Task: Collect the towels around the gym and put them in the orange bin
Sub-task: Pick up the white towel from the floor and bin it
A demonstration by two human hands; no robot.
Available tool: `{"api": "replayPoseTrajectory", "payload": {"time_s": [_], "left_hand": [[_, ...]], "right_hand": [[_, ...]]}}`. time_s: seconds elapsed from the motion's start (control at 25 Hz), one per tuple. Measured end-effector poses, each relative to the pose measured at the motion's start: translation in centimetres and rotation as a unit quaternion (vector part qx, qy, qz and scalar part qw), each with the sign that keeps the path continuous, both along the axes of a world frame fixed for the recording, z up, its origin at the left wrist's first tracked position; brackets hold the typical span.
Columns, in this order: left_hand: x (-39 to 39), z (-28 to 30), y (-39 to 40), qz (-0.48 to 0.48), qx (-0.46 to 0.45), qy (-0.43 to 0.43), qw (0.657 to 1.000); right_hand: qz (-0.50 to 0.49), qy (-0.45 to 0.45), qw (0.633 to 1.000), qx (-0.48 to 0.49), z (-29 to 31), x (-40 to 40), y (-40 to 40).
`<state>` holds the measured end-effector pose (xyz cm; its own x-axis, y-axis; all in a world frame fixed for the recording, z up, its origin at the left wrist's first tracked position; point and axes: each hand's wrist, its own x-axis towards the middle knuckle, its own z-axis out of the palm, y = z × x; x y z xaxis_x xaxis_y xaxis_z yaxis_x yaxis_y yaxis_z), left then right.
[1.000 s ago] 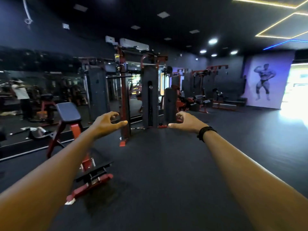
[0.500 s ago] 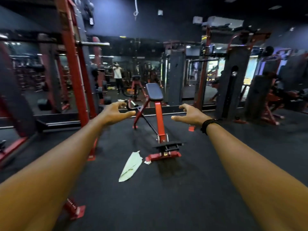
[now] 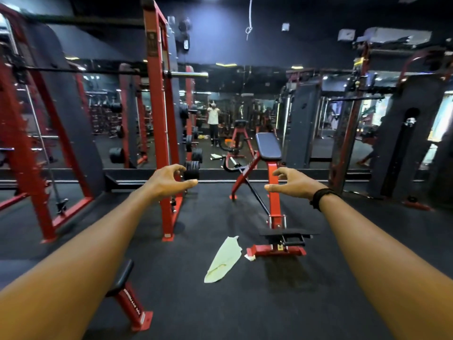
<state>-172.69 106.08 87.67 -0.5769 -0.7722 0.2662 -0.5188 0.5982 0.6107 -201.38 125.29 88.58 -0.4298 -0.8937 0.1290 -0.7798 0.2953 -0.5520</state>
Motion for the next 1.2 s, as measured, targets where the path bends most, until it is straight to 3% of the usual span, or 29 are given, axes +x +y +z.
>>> {"api": "replayPoseTrajectory", "payload": {"time_s": [0.44, 0.76, 1.2], "left_hand": [[-13.1, 3.1, -14.8, 0.035, -0.005, 0.001, 0.999], [-19.1, 0.3, -26.3, 0.049, 0.022, 0.002, 0.999], [-27.2, -0.2, -51.8, 0.024, 0.072, 0.048, 0.996]], "right_hand": [[0.040, 0.007, 0.999, -0.022, 3.4, -14.8, -16.7], [0.039, -0.014, 0.999, -0.024, 0.8, -21.1, -29.5], [0.013, -0.031, 0.999, -0.023, 1.0, -29.2, -52.5]]}}
